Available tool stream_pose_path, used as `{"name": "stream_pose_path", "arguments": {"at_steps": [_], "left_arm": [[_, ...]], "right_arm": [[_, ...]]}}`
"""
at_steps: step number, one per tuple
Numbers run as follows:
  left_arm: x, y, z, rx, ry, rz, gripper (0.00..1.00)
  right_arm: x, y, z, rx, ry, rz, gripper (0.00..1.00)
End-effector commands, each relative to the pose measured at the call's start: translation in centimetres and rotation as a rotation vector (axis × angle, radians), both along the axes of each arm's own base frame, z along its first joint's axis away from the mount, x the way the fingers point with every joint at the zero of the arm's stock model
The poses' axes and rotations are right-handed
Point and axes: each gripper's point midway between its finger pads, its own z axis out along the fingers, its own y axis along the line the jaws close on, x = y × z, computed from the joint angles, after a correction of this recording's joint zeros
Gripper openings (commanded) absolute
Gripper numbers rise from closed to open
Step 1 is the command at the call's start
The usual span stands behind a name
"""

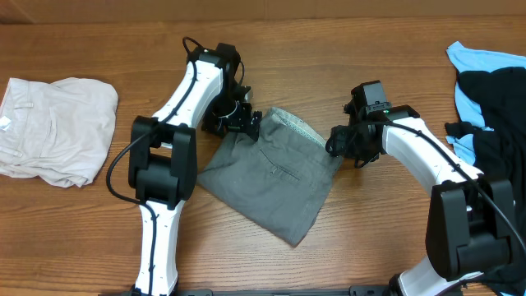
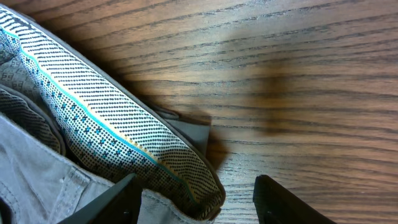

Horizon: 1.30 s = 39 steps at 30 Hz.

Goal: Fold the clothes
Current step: 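Grasp the folded shorts with the left gripper and lift them, then place the folded shorts onto the beige pile with the left gripper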

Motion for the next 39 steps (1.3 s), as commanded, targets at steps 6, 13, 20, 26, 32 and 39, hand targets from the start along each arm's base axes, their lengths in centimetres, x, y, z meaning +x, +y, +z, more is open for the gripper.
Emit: {"name": "stream_pose_path", "arguments": {"at_steps": [6, 13, 20, 26, 32, 39], "left_arm": [[-3.3, -4.9, -2.0, -0.090, 0.092, -0.146, 0.77], [-3.7, -5.3, -1.7, -0.076, 0.082, -0.182, 0.24], [0.7, 0.6, 3.1, -0.001, -0.077, -0.005, 0.04], [4.7, 10.6, 10.7, 0.043, -0.276, 0.358, 0.04], [4.2, 22.6, 17.8, 0.189, -0.465, 0.643, 0.04], [4.5, 34.2, 21.4, 0.289, -0.665, 0.873, 0.04]], "right_arm": [[0.8, 0.1, 0.5, -0.009, -0.025, 0.004, 0.62], [0.4, 0.0, 0.4, -0.013, -0.011, 0.004, 0.62], [0.9, -4.0, 3.1, -0.077, -0.048, -0.092, 0.57], [0.6, -7.6, 5.5, -0.076, -0.081, -0.195, 0.58], [0.5, -8.2, 5.4, -0.077, -0.077, -0.212, 0.58], [0.5, -8.1, 5.4, -0.074, -0.076, -0.211, 0.58]]}}
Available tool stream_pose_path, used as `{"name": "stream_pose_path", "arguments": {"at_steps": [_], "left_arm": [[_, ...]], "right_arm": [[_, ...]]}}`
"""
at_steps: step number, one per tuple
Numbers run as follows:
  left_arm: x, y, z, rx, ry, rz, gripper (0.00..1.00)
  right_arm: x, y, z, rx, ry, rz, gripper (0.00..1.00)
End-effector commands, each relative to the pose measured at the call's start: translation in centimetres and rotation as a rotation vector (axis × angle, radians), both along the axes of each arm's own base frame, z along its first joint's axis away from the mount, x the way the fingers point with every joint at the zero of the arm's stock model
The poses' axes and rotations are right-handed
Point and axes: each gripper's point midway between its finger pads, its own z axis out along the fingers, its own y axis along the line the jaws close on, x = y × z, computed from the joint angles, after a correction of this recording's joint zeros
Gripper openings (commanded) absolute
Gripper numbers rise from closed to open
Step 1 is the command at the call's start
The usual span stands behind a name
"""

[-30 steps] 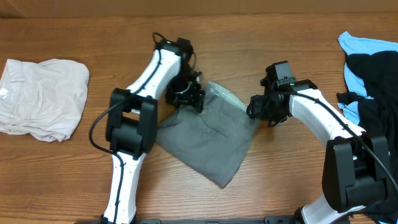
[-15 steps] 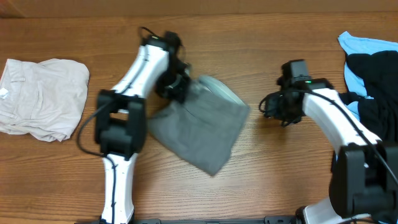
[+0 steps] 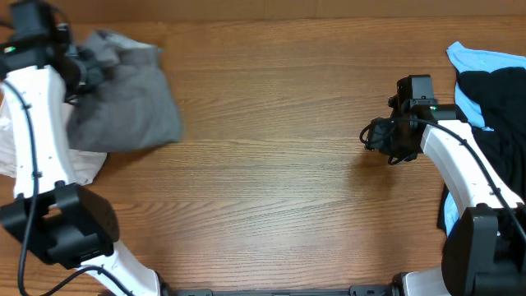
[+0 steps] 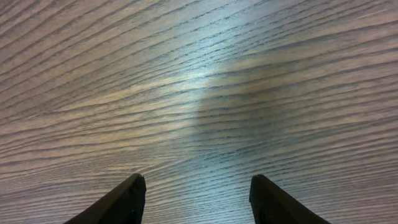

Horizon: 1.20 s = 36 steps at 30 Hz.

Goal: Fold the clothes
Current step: 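Place the folded shorts onto the beige pile with the left gripper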

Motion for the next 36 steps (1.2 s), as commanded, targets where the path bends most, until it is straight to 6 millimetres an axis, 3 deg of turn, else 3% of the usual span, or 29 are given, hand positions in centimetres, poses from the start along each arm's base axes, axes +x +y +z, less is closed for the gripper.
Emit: {"name": "stream_pose_path", "arguments": {"at_steps": [1, 6, 18, 25, 28, 29, 32, 33, 36], "left_arm": [[0.1, 4.6, 2.3, 0.055, -0.104, 0.108, 0.04], [0.5, 9.1, 4.0, 0.100, -0.208, 0.186, 0.04], [-2.2, 14.7, 3.6, 0.139, -0.196, 0.318, 0.10], [-2.5, 16.0, -2.9, 0.072, -0.055, 0.340, 0.14], [-4.5, 16.5, -5.8, 0.056, 0.067, 0.387, 0.15], [-6.2, 17.3, -6.8, 0.071, 0.127, 0.475, 0.18], [-10.2, 18.9, -8.3, 0.078, 0.238, 0.682, 0.43], [-11.4, 19.4, -8.6, 0.062, 0.255, 0.732, 0.56], [-13.1, 20.4, -8.6, 0.038, 0.254, 0.824, 0.67]], "right_arm": [[0.9, -0.1, 1.4, -0.005, -0.047, -0.003, 0.58], [0.8, -0.1, 1.3, -0.001, -0.042, -0.002, 0.58], [0.7, -0.1, 1.3, -0.001, -0.040, -0.002, 0.58], [0.6, -0.1, 1.3, -0.001, -0.036, -0.002, 0.59], [0.6, -0.1, 1.3, -0.001, -0.037, -0.002, 0.61], [0.6, -0.1, 1.3, -0.001, -0.036, -0.002, 0.62], [0.6, -0.1, 1.3, -0.001, -0.037, -0.002, 0.62], [0.6, -0.1, 1.3, -0.001, -0.037, -0.002, 0.62], [0.6, -0.1, 1.3, -0.001, -0.035, -0.002, 0.63]]}}
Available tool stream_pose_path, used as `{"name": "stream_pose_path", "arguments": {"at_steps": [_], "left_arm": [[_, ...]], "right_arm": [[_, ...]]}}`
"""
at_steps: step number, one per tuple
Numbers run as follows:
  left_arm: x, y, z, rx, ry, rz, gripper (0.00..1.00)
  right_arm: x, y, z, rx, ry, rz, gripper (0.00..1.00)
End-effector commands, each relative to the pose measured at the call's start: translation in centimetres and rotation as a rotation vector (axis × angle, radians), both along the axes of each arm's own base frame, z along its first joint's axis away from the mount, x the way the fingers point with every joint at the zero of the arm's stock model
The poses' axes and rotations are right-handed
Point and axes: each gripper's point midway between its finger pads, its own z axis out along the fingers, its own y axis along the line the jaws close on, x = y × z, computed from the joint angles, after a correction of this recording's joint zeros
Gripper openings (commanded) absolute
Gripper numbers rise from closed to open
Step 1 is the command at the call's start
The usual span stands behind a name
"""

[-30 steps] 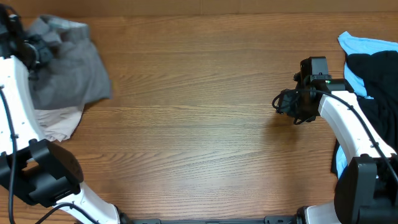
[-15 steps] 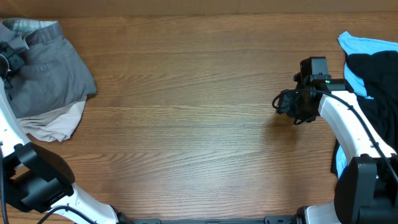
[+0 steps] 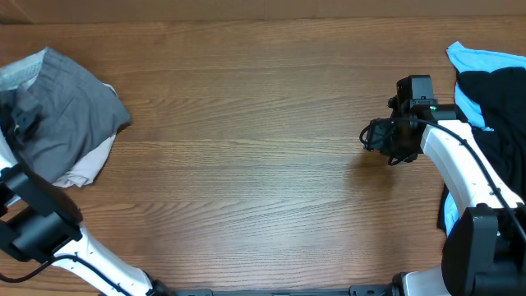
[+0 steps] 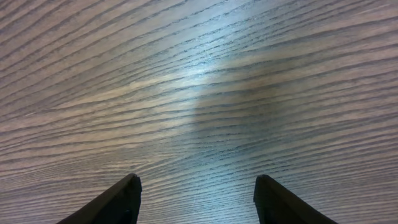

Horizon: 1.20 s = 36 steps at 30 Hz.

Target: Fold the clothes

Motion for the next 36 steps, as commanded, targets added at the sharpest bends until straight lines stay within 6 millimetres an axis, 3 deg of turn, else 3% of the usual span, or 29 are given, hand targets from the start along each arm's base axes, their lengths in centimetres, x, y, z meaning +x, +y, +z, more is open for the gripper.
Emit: {"name": "stream_pose_path", "arguments": {"at_steps": [1, 4, 7, 12, 15, 18, 19, 22, 23, 25, 29, 31, 36], "left_arm": [[-3.6, 2.9, 0.1, 0.026, 0.012, 0.225, 0.71], [-4.6, 3.4, 0.0, -0.015, -0.017, 0.271, 0.73], [-3.5, 2.7, 0.8, -0.080, -0.114, 0.257, 0.73], [-0.6, 1.1, 5.2, -0.072, -0.271, 0.125, 0.72], [2.0, -1.6, 8.2, -0.074, -0.365, -0.015, 0.72], [4.9, -6.0, 9.4, -0.108, -0.396, -0.197, 0.72], [6.1, -8.6, 9.1, -0.118, -0.367, -0.292, 0.72], [8.4, -14.3, 8.7, -0.132, -0.319, -0.478, 0.84], [9.2, -17.1, 8.6, -0.141, -0.299, -0.564, 0.89], [9.7, -20.1, 8.2, -0.140, -0.255, -0.632, 0.93], [9.0, -26.6, 6.7, -0.164, -0.124, -0.765, 1.00], [7.5, -29.5, 6.0, -0.186, -0.033, -0.825, 1.00], [3.8, -32.1, 5.5, -0.252, 0.120, -0.876, 1.00]], "right_arm": [[0.7, -0.1, 1.3, -0.002, -0.042, -0.002, 0.63], [0.6, -0.1, 1.3, -0.002, -0.036, -0.002, 0.63], [0.6, -0.1, 1.3, -0.002, -0.035, -0.002, 0.63], [0.6, -0.1, 1.3, -0.002, -0.035, -0.002, 0.64], [0.6, -0.1, 1.3, -0.002, -0.036, -0.003, 0.68], [0.7, 0.0, 1.3, 0.001, -0.041, -0.002, 0.79], [0.8, 0.0, 1.3, 0.005, -0.042, 0.000, 0.84], [1.3, 1.2, 1.6, 0.071, -0.067, 0.017, 0.95], [1.7, 1.7, 1.9, 0.099, -0.086, 0.025, 0.98], [2.2, 2.5, 2.2, 0.143, -0.107, 0.038, 1.00], [2.5, 2.9, 2.4, 0.170, -0.124, 0.051, 1.00], [3.2, 2.7, 2.6, 0.160, -0.154, 0.048, 1.00], [2.1, 3.7, 2.5, 0.212, -0.113, 0.081, 1.00]]}}
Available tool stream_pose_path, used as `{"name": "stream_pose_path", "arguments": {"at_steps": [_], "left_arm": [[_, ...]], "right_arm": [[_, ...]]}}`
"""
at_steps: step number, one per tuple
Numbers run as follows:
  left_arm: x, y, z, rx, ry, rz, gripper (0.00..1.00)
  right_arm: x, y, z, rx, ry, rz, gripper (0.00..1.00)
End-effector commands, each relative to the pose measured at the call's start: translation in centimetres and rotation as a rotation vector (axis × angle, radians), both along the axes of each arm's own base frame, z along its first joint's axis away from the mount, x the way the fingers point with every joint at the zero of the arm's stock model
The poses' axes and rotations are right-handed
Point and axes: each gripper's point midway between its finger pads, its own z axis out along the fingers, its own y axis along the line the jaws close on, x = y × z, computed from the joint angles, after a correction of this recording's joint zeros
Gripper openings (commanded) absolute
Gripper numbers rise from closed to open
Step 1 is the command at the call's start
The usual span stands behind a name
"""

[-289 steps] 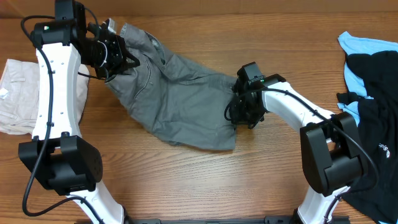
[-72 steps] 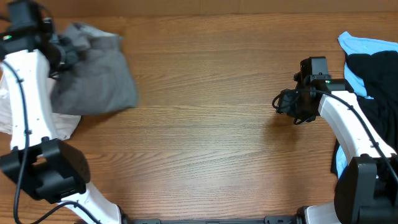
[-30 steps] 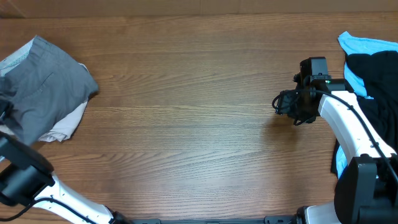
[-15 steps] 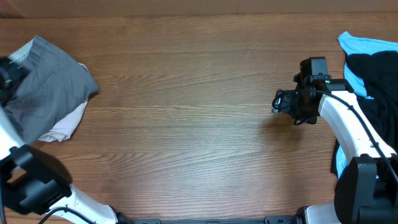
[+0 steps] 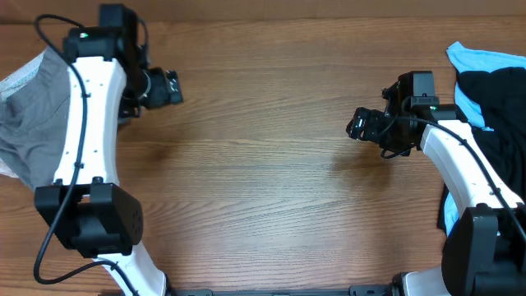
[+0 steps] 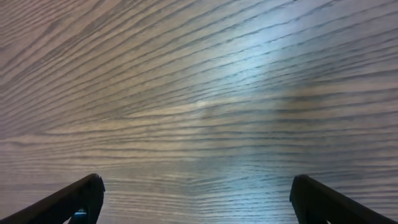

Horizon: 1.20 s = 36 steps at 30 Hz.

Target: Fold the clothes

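Note:
The folded grey shorts (image 5: 33,123) lie at the table's left edge, on top of a white garment (image 5: 6,170) of which only a sliver shows. My left gripper (image 5: 167,86) hovers to the right of that stack, apart from it, open and empty. At the right, my right gripper (image 5: 359,125) hangs above bare wood. In the wrist view, the right gripper (image 6: 199,202) is open wide, its fingertips (image 6: 84,196) far apart with nothing between them.
A heap of black clothes (image 5: 497,107) with a light blue garment (image 5: 485,57) lies at the right edge, just behind my right arm. The wooden table (image 5: 263,189) stretches between the two arms.
My left gripper was at the far left edge over the grey shorts and is now right of them, free of the cloth. My right gripper has opened wider and shifted slightly left.
Both grippers were at the folded grey shorts in the middle of the table. Then the left one held the shorts above the white garment at the left, and the right had drawn back. The shorts then lay on that garment, and now the left gripper is off them.

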Motion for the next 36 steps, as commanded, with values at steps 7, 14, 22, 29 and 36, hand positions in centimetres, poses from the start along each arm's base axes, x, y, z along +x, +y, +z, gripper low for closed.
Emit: {"name": "stream_pose_path", "arguments": {"at_steps": [7, 14, 22, 29, 36], "left_arm": [[-4.0, 0.1, 0.7, 0.066, 0.118, -0.043, 0.97], [-9.0, -0.8, 1.9, 0.065, -0.106, -0.059, 0.98], [-14.8, -0.7, 3.2, 0.060, -0.616, -0.024, 1.00], [-17.2, -0.6, 3.8, 0.058, -0.811, -0.016, 1.00], [-17.2, -0.6, 3.3, 0.058, -0.790, -0.017, 1.00]], "right_arm": [[-1.9, -1.0, 2.7, -0.039, 0.014, -0.051, 1.00], [-3.6, -1.4, 9.0, -0.165, -0.255, -0.077, 1.00], [-7.8, -1.4, 11.9, -0.122, -0.603, -0.209, 1.00], [-9.8, -2.1, 10.5, -0.143, -0.606, -0.220, 1.00], [-9.8, -2.1, 8.8, -0.164, -0.531, -0.209, 1.00]]}}
